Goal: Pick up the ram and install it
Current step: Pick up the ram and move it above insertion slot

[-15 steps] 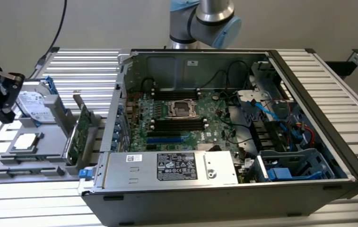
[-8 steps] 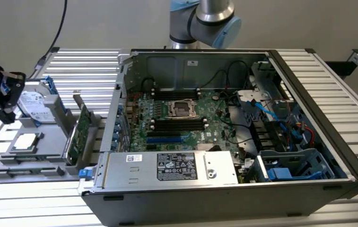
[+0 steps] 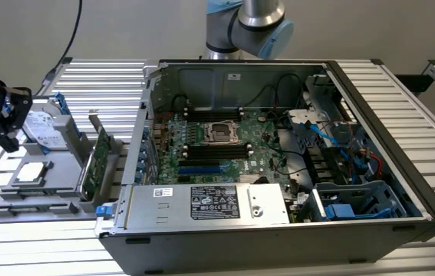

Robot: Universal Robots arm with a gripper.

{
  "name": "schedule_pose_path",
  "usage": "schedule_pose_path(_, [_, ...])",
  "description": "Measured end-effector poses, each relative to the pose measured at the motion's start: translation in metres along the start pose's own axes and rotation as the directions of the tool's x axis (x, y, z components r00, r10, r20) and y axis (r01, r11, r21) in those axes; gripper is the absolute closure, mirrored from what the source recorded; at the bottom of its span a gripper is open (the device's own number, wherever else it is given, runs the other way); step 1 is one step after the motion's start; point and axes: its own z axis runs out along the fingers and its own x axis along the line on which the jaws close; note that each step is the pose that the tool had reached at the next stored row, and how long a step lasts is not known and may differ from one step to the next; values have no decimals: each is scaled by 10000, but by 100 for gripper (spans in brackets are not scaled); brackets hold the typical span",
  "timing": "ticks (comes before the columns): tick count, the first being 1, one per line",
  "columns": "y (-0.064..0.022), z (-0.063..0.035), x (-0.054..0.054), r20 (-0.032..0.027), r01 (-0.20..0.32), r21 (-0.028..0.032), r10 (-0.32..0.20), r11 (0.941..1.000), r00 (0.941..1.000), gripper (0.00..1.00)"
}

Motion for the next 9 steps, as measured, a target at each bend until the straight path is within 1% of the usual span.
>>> schedule_pose_path(3, [-1,16,0,-39,538,-7,-538,9986,9985,89])
schedule_pose_path(5, [-2,28,0,-68,912,-8,-912,9958,9958,89])
schedule_pose_path(7, [-3,36,0,-95,1268,-11,-1269,9919,9919,89])
schedule_pose_path(9, [-3,43,0,-124,1624,-15,-1624,9867,9867,89])
